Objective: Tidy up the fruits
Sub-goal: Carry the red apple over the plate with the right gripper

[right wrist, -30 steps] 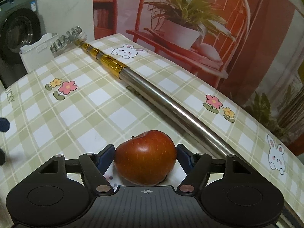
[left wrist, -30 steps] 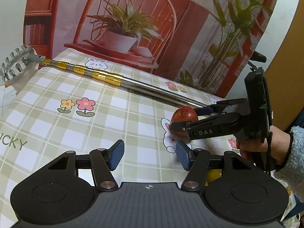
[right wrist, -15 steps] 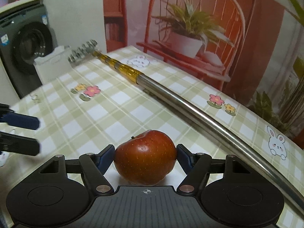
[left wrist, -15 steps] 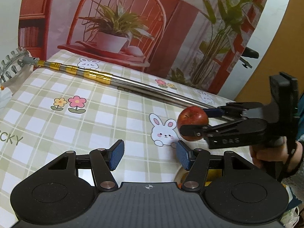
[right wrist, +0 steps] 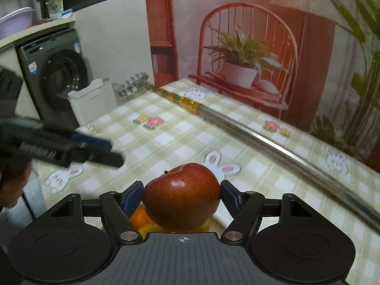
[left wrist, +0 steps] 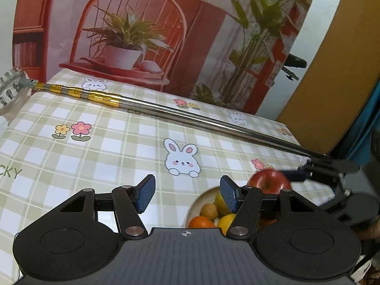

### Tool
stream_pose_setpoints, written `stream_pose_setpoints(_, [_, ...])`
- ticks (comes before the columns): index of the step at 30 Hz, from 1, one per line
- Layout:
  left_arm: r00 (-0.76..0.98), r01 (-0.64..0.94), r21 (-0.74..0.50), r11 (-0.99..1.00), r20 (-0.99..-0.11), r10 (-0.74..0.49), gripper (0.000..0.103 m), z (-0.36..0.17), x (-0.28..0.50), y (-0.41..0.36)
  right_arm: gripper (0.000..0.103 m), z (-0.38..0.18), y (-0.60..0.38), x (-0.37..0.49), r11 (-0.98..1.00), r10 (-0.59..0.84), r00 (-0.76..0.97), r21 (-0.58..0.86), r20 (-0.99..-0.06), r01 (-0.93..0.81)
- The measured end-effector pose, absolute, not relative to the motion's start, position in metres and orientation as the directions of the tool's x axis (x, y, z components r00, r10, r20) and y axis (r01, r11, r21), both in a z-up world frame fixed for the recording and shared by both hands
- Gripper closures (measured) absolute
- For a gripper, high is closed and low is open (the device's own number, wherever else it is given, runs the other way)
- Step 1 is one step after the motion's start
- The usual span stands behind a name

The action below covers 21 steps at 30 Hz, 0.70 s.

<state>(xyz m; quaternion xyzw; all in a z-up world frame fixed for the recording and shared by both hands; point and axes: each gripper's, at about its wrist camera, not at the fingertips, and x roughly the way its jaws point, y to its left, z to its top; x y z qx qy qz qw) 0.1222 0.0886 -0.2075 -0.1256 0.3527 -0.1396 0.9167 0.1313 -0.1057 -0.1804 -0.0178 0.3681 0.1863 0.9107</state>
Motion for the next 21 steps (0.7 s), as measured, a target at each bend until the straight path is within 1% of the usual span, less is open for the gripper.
stream_pose_setpoints(5, [0.713,0.186,-0.32,0.929,-0.607,-0.351,0.04,-0.204,0.114,0.082,0.036,-0.19,-0.101,0.1,0.929,0.336,0.653,0.124,-0.678,-0.35])
stream_pose_setpoints(14, [0.707,0.209,-0.313,0.926,-0.606,-0.364,0.04,-0.202,0.102,0.078,0.036,-0.199,-0.103,0.084,0.936,0.331,0.658,0.149,-0.676,-0.318])
stream_pose_setpoints(21, [0.692,0.227,-0.313,0.922,-0.615,-0.379,0.04,-0.207,0.101,0.071,0.036,-0.196,-0.095,0.067,0.93,0.314,0.649,0.087,-0.693,-0.357])
